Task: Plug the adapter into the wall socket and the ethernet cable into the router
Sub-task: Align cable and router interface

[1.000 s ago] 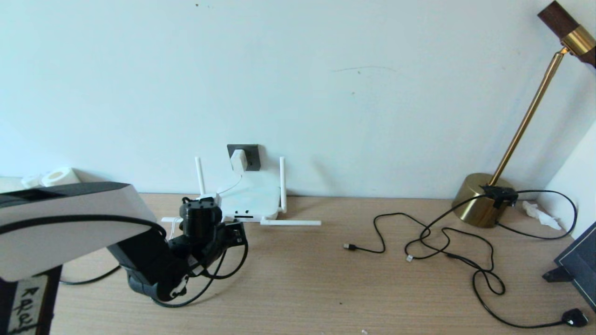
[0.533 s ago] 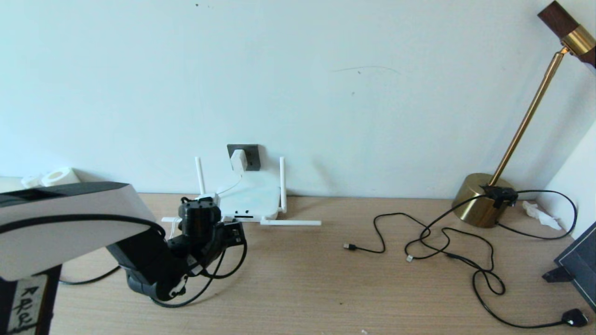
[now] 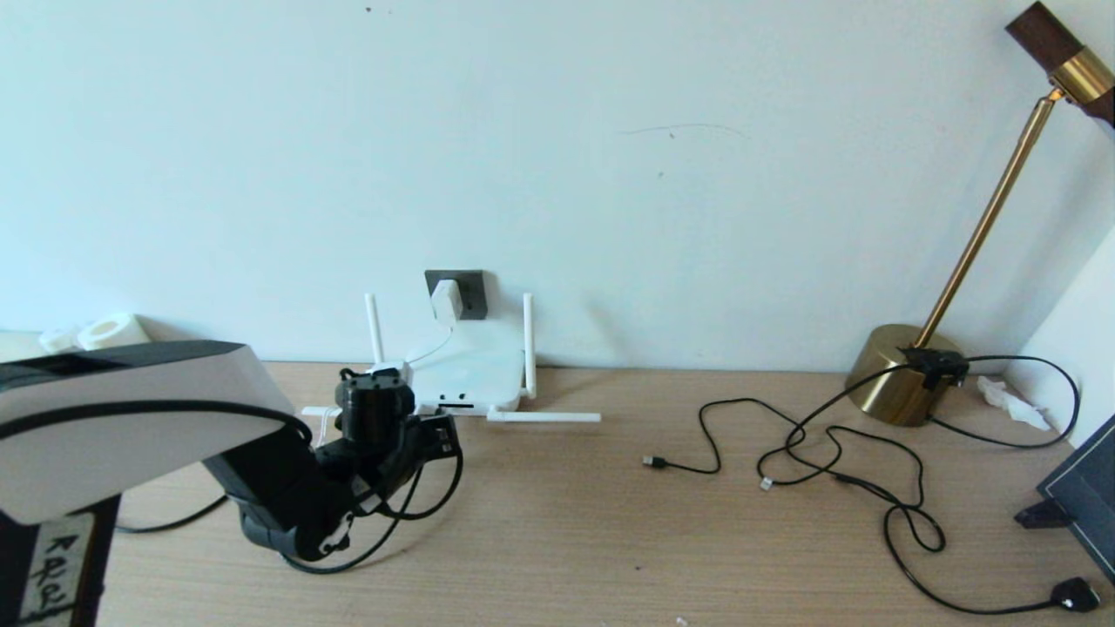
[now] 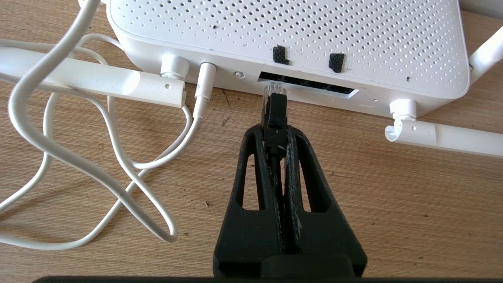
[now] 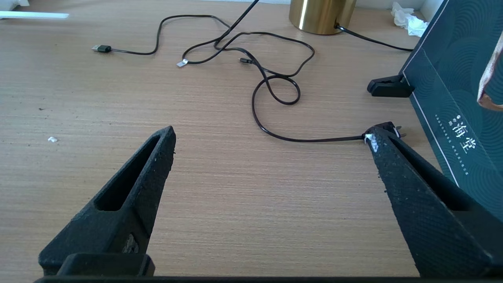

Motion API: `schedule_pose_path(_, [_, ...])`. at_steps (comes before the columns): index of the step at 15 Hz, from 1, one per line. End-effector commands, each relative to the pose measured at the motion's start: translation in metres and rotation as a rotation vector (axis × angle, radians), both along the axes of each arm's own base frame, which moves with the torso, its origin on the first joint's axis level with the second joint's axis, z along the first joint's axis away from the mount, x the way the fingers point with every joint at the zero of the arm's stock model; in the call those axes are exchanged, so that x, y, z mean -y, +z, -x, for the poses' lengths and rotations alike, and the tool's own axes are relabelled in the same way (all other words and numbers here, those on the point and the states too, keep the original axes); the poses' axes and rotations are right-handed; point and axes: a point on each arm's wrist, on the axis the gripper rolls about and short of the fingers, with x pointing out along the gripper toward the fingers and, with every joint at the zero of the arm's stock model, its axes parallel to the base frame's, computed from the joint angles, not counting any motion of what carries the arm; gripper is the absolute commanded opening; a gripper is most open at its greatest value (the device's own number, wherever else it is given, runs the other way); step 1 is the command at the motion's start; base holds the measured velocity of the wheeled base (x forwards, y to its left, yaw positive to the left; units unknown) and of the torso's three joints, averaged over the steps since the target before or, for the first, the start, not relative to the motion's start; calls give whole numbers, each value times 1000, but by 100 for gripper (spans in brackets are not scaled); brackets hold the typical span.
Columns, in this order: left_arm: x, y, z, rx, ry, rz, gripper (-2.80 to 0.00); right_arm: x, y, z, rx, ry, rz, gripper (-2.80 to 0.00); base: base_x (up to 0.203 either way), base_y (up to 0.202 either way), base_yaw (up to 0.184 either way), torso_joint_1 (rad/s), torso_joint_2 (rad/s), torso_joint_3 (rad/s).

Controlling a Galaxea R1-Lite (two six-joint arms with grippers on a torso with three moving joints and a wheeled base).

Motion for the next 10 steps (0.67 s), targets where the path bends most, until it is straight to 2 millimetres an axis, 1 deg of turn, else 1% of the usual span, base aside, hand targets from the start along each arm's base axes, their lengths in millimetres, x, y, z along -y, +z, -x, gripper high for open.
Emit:
schedule_pose_path(1, [1,-2,-2,3,1,2,-280,0,0,0,0,0,0,0,0,0,0,0,0,0])
schedule_pose_path(10, [2,-1,-6,14,0,2,-280,0,0,0,0,0,0,0,0,0,0,0,0,0])
